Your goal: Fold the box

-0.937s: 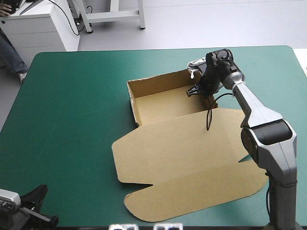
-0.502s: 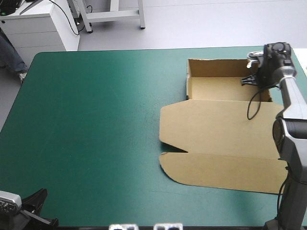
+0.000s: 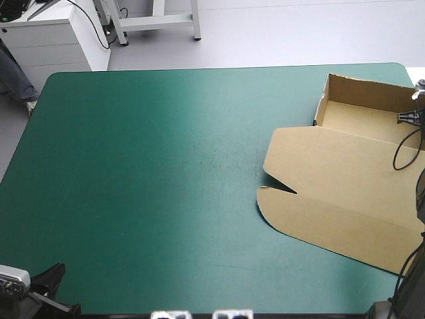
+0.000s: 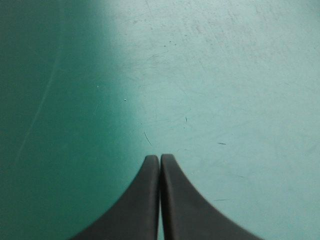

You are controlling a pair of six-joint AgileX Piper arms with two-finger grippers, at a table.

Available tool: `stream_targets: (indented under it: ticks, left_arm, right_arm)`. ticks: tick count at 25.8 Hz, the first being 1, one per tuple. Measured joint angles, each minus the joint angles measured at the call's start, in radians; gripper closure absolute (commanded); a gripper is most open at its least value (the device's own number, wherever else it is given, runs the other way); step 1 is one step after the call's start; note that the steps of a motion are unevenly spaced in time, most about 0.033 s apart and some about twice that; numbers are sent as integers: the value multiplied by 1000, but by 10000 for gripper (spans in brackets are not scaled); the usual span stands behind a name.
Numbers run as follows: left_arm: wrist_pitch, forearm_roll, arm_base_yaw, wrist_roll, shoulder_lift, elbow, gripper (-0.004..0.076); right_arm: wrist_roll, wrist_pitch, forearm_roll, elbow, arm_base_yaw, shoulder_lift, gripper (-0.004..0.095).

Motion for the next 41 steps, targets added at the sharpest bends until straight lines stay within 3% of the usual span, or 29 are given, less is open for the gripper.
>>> stream_targets:
  ticks: [4,5,6,13,15,16,17,19,30,41]
  left_arm:
    - [0,0,0,0,0,0,732]
    - [0,0,0,0,0,0,732]
    - [0,0,0,0,0,0,732]
    - [1,0,0,-2,0,0,732]
    - [1,0,0,-3,0,0,732]
    - [2,0,0,-3,0,0,732]
    - [2,0,0,-3,0,0,732]
    - [3,1,0,-3,0,0,732]
    - [3,1,0,-4,0,0,732]
    - [3,1,0,-4,0,0,732]
  right_arm:
    - [-72,4,6,0,-2,0,482]
    - [-78,6,6,0,-2,0,350]
    - [-87,11,6,-2,-2,1,311]
    - [-45,16,6,-118,-2,-5,293]
    - [-26,17,26,-165,-2,-46,356]
    - [-24,18,37,-172,-2,-63,440]
    - [-21,22,64,-184,-2,-107,567]
    - [-26,23,122,-193,-2,-233,924]
    - [-170,23,469,-132,-2,-801,926]
    - [-242,20,562,445,-2,-1362,926]
